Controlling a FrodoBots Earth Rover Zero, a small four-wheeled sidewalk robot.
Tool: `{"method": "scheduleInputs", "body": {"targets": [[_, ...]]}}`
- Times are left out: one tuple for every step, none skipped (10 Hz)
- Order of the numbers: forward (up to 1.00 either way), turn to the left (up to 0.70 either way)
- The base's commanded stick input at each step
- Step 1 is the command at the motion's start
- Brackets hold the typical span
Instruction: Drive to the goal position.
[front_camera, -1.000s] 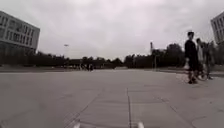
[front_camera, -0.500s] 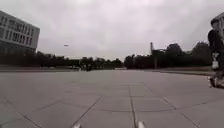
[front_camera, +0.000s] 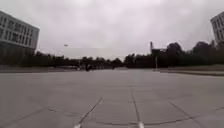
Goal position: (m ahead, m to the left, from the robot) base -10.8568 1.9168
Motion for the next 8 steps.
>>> {"method": "scheduleInputs", "body": {"targets": [[0.7,0.0],[0.7,0.0],[0.7,0.0],[0.7,0.0],[0.7,0.0],[0.7,0.0],[0.7,0.0],[0.7,0.0]]}}
